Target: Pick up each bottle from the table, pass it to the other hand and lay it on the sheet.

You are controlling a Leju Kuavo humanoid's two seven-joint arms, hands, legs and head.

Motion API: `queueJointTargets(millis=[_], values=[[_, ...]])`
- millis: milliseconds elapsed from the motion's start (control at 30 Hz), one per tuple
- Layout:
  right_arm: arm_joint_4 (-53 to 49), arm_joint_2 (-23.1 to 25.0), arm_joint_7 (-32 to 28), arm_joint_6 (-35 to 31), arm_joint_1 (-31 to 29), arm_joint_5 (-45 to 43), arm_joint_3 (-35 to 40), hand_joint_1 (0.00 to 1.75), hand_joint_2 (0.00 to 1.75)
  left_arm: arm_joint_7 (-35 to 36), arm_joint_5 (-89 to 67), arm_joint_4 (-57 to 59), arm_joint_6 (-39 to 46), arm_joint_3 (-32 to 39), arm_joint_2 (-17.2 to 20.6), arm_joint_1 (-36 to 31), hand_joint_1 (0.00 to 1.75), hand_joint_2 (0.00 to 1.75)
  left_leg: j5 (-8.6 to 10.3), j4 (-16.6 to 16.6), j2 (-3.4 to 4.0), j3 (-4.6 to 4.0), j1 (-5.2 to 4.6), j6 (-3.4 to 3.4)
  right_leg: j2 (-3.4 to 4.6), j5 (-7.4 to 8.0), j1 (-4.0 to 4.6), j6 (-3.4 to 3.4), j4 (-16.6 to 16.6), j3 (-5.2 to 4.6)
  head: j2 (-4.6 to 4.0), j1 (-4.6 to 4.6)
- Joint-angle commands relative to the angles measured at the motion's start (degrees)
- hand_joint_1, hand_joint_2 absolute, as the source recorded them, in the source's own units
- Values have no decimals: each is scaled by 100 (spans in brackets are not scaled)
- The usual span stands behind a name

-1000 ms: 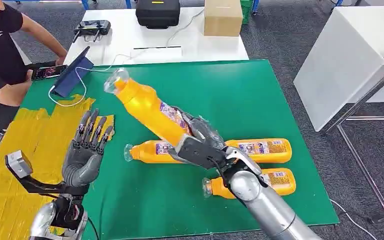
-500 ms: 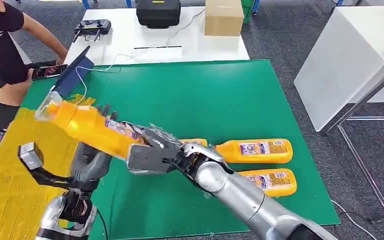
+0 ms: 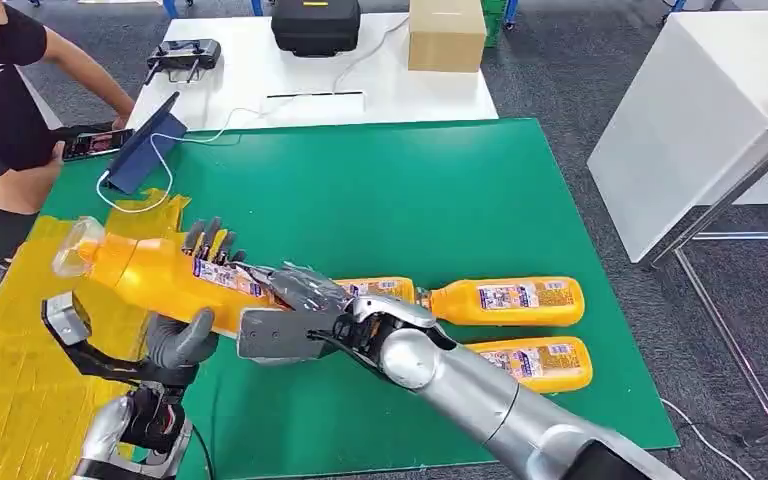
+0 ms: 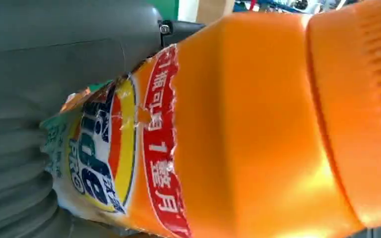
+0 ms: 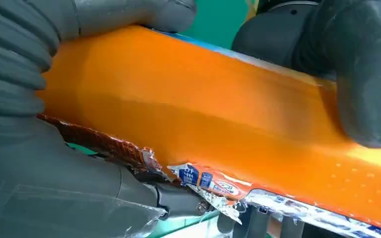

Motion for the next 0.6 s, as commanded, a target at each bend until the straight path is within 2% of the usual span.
queueJointTargets(millis=[33, 600], values=[[508, 34, -8, 18, -85, -64, 773, 175, 175, 10, -35, 347, -21, -241, -133, -421, 175, 175, -2, -7, -17, 23, 1, -4, -24, -8, 2, 0, -7, 29, 0, -4], [508, 34, -8, 18, -85, -64, 773, 175, 175, 10, -35, 347, -21, -241, -133, -421, 175, 175, -2, -6, -18, 17, 3, -4, -26, -8, 4, -1, -7, 24, 0, -4]])
